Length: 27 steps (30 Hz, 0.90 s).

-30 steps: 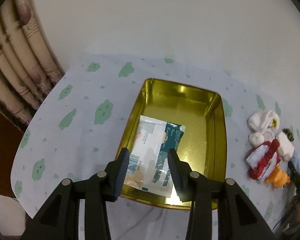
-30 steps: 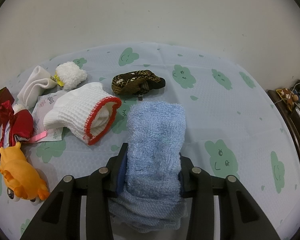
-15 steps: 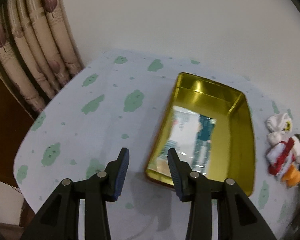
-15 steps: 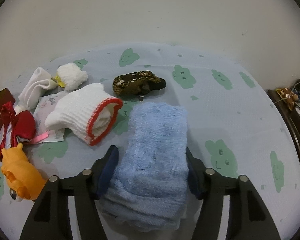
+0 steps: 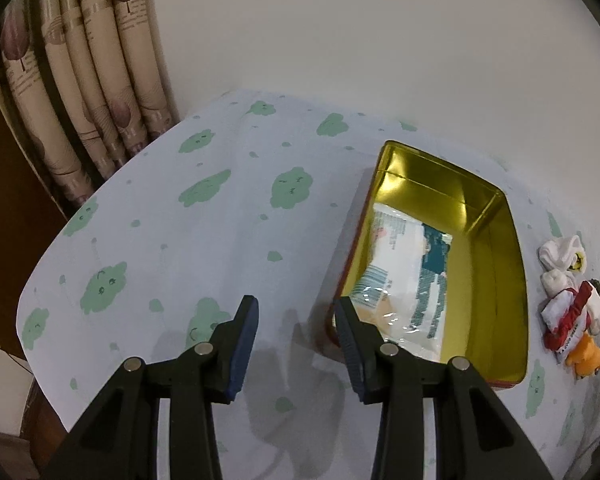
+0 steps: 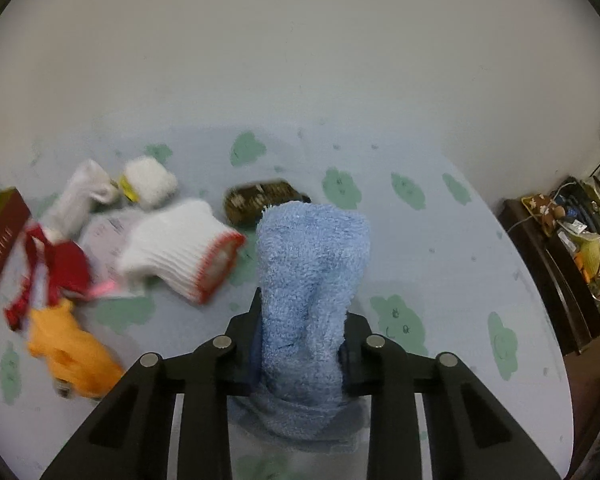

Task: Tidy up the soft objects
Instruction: 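Carry the blue towel into the tin and release it with the right tool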

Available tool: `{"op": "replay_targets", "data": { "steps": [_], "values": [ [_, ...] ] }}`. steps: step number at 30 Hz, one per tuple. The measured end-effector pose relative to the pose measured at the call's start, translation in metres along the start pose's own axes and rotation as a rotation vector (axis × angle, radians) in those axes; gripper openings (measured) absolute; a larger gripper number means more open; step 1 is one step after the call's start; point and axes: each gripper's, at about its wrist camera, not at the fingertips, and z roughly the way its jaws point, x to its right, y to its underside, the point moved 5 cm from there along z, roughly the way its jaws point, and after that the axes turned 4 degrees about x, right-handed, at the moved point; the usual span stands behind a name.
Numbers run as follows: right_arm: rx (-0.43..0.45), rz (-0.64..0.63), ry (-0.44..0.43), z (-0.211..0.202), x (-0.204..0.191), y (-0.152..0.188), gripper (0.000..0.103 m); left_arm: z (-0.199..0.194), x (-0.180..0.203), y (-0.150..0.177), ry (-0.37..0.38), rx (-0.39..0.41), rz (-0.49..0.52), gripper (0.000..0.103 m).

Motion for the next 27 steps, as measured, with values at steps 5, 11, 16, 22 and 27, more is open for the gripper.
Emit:
{"op": "replay_targets", "data": {
  "steps": [5, 11, 16, 22, 27],
  "values": [
    [0.029, -0.079, -0.113, -0.031, -0.054, -0.021, 0.026, 0.000, -0.012, -0.001, -0.044, 0.022, -0.001, 0.041],
    [0.053, -0.221, -0.305, -0.069, -0.160, -0.029, 0.026, 0.002, -0.026, 0.000, -0.048, 0.023, -0.036, 0.041],
    [0.036, -0.343, -0.425, -0.081, -0.249, -0.024, 0.026, 0.006, -0.038, -0.001, -0.057, 0.019, -0.079, 0.041],
    [0.014, -0.441, -0.498, -0.081, -0.327, -0.014, 0.026, 0.011, -0.045, -0.001, -0.063, 0.008, -0.093, 0.041],
    [-0.010, -0.478, -0.498, -0.066, -0.372, -0.018, 0.027, 0.014, -0.046, 0.000, -0.065, 0.003, -0.091, 0.041]
  ]
}}
